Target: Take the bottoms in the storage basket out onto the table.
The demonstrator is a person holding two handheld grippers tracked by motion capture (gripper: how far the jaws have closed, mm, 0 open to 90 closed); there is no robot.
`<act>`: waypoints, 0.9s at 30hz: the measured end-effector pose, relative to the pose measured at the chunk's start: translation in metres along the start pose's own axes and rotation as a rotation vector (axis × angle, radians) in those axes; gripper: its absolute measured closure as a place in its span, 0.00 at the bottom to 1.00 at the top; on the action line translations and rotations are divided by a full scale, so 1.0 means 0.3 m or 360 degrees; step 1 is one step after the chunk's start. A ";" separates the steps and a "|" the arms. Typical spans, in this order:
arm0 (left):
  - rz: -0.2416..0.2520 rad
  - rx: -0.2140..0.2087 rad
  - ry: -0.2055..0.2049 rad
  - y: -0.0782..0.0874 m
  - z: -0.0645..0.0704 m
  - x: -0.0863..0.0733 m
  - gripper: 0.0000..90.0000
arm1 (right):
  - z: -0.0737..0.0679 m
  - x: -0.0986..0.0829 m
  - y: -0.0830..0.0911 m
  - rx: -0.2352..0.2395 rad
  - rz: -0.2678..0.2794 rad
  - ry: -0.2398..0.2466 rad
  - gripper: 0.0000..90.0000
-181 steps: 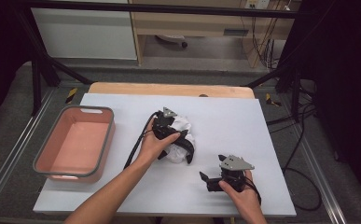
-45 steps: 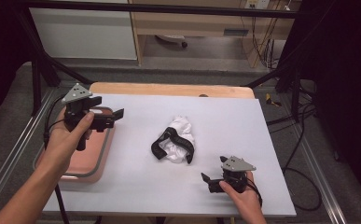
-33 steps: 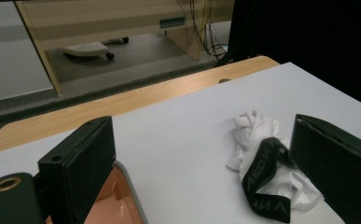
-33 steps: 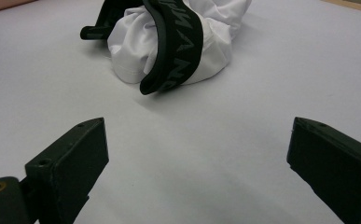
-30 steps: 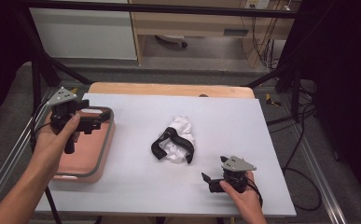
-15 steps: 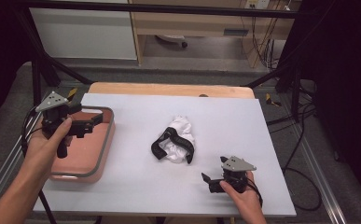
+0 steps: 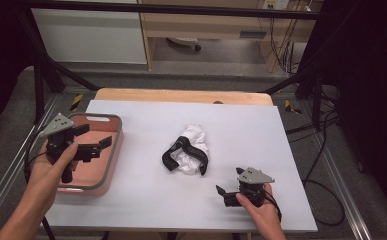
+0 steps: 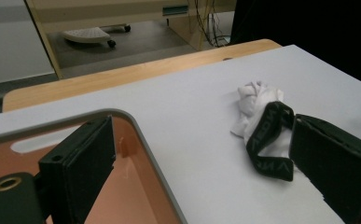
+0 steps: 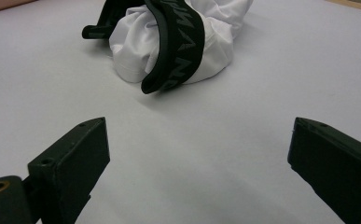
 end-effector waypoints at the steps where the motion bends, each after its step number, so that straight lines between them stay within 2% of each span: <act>1: -0.0009 -0.0004 -0.0011 0.001 0.007 -0.012 0.08 | 0.000 0.000 0.000 0.0000 0.0000 0.0002 0.06; 5: -0.0032 -0.0025 -0.0025 0.000 0.030 -0.060 0.08 | -0.001 -0.001 -0.001 0.0003 -0.0006 0.0005 0.06; 11: -0.0068 -0.0029 -0.0001 -0.001 0.047 -0.132 0.08 | -0.002 -0.002 0.001 0.0005 -0.0009 0.0006 0.06; 22: -0.0128 -0.0061 -0.0040 0.020 0.102 -0.194 0.08 | -0.002 -0.003 0.000 0.0003 -0.0011 0.0014 0.06; 24: -0.0138 -0.0050 -0.0060 0.021 0.109 -0.203 0.08 | -0.003 -0.003 0.001 0.0003 -0.0012 0.0016 0.06; 27: -0.0136 -0.0064 -0.0056 0.022 0.123 -0.216 0.08 | -0.003 -0.004 0.002 0.0001 -0.0015 0.0018 0.06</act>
Point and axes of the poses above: each handheld gripper's, and its own axes: y roughly backward along the jaws, x roughly out of its top, z roughly to its right, the point moved 6 cm from there along -y, roughly forward along the jaws, and after that the axes turned 13 degrees about z, right-handed, at the moved point
